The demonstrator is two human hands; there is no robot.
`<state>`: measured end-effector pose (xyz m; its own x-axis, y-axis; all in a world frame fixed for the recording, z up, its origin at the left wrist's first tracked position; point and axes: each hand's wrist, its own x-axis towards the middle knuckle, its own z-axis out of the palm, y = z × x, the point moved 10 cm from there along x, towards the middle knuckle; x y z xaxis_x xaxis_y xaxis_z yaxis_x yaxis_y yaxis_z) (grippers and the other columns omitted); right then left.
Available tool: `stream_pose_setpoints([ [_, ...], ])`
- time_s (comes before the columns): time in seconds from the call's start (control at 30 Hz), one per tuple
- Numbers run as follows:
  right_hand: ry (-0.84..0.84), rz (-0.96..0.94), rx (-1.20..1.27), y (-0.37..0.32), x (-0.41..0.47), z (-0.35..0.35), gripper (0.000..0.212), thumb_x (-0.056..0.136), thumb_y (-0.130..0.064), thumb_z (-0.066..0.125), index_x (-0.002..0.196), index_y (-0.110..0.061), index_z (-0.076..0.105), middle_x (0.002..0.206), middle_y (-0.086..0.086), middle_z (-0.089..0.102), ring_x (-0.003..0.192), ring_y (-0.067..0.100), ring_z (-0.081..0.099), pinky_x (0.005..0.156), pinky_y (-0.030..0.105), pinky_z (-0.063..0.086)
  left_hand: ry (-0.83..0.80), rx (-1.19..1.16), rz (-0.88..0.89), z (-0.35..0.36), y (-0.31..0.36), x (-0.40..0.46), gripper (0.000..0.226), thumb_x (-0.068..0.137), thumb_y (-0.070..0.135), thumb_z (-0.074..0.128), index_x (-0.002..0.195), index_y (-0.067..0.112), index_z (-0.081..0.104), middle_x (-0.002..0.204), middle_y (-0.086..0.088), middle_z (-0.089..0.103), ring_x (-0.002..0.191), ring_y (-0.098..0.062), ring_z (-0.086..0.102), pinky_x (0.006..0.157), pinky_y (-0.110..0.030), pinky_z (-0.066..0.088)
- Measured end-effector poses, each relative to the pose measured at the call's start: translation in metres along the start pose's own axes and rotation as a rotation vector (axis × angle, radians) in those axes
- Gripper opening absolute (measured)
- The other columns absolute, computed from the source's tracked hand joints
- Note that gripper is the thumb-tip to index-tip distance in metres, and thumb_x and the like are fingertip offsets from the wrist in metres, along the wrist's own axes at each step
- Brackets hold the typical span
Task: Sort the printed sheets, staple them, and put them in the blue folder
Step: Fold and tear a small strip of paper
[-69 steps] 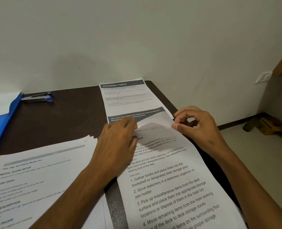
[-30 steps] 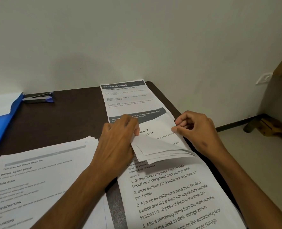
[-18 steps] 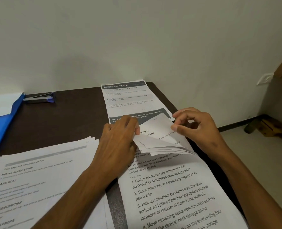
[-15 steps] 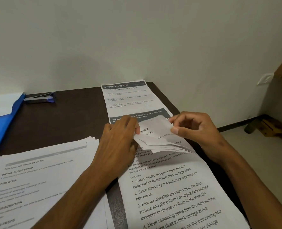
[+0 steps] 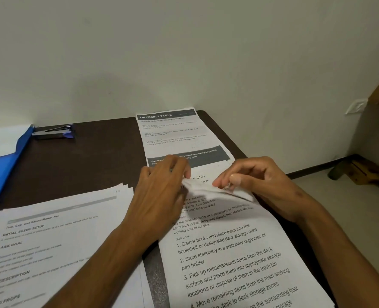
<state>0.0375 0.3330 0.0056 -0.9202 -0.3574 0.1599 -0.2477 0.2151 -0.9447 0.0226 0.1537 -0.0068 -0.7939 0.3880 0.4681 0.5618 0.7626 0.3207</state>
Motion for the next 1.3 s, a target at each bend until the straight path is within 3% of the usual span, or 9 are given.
stream_pose_setpoints([
  [0.1,0.284,-0.008,-0.082,0.009,0.002,-0.032,0.010,0.099,-0.009,0.069,0.098,-0.008,0.079,0.099,0.010,0.079,0.090,0.024,0.071,0.078,0.036,0.057,-0.001,0.006,0.001,0.001,0.000,0.000,0.042,0.084,0.021,0.082,0.104,0.032,0.047,0.118,0.008,0.057,0.099,-0.014,0.055,0.091,-0.040,0.045],
  [0.17,0.475,0.064,-0.355,0.025,-0.001,-0.056,0.011,0.094,-0.011,0.075,0.090,-0.021,0.078,0.085,-0.001,0.076,0.078,0.015,0.069,0.073,0.032,0.055,-0.020,0.021,0.015,0.003,-0.001,0.000,0.050,0.079,0.034,0.090,0.102,0.032,0.046,0.117,0.009,0.057,0.098,-0.014,0.055,0.087,-0.039,0.044],
  [0.27,0.568,0.197,-0.609,0.037,-0.005,-0.068,0.008,0.088,-0.025,0.081,0.087,-0.030,0.075,0.076,-0.009,0.072,0.072,0.010,0.066,0.069,0.025,0.052,-0.053,0.011,0.014,0.005,-0.004,0.001,0.055,0.073,0.045,0.093,0.101,0.031,0.047,0.122,0.006,0.060,0.100,-0.017,0.057,0.087,-0.036,0.041],
  [0.4,0.522,0.228,-0.561,0.038,-0.005,-0.061,0.018,0.083,-0.034,0.087,0.092,-0.030,0.072,0.077,-0.007,0.072,0.070,0.011,0.065,0.066,0.022,0.053,-0.062,0.005,0.013,0.005,-0.002,0.000,0.056,0.073,0.046,0.093,0.102,0.032,0.048,0.125,0.005,0.061,0.104,-0.017,0.058,0.088,-0.034,0.036],
  [0.63,0.473,0.178,-0.452,0.036,-0.002,-0.056,0.029,0.080,-0.018,0.090,0.098,-0.030,0.070,0.078,-0.008,0.071,0.067,0.006,0.061,0.068,0.016,0.052,-0.075,-0.001,0.009,0.005,0.000,0.000,0.057,0.070,0.045,0.094,0.104,0.029,0.051,0.130,0.002,0.062,0.109,-0.021,0.058,0.091,-0.038,0.041],
  [0.9,0.468,0.120,-0.317,0.034,-0.001,-0.057,0.014,0.083,-0.016,0.088,0.087,-0.022,0.077,0.081,0.003,0.074,0.073,0.012,0.065,0.073,0.025,0.056,-0.063,-0.014,0.020,0.003,0.001,0.000,0.057,0.070,0.048,0.094,0.104,0.031,0.051,0.129,0.005,0.061,0.108,-0.018,0.058,0.089,-0.036,0.040],
  [1.03,0.292,0.036,-0.088,0.020,0.001,-0.038,0.005,0.091,-0.009,0.079,0.089,-0.008,0.074,0.084,0.005,0.070,0.078,0.018,0.061,0.075,0.030,0.049,-0.041,-0.014,0.031,0.000,0.004,0.000,0.052,0.075,0.050,0.090,0.103,0.030,0.051,0.125,0.005,0.061,0.105,-0.018,0.058,0.088,-0.042,0.045],
  [1.1,0.177,0.015,0.002,0.012,0.000,-0.024,0.005,0.091,-0.004,0.075,0.091,0.000,0.072,0.102,0.007,0.077,0.091,0.023,0.069,0.082,0.030,0.053,-0.049,-0.008,0.023,0.000,0.004,-0.001,0.052,0.074,0.044,0.092,0.104,0.030,0.052,0.130,0.003,0.062,0.109,-0.020,0.058,0.090,-0.042,0.045],
  [1.3,-0.072,0.051,0.003,0.010,-0.002,0.003,0.011,0.089,-0.005,0.078,0.095,0.003,0.074,0.120,0.012,0.076,0.114,0.029,0.071,0.096,0.033,0.055,-0.085,0.029,-0.006,0.002,0.004,0.000,0.049,0.073,0.022,0.093,0.112,0.024,0.064,0.143,-0.002,0.059,0.125,-0.027,0.058,0.099,-0.046,0.044],
])
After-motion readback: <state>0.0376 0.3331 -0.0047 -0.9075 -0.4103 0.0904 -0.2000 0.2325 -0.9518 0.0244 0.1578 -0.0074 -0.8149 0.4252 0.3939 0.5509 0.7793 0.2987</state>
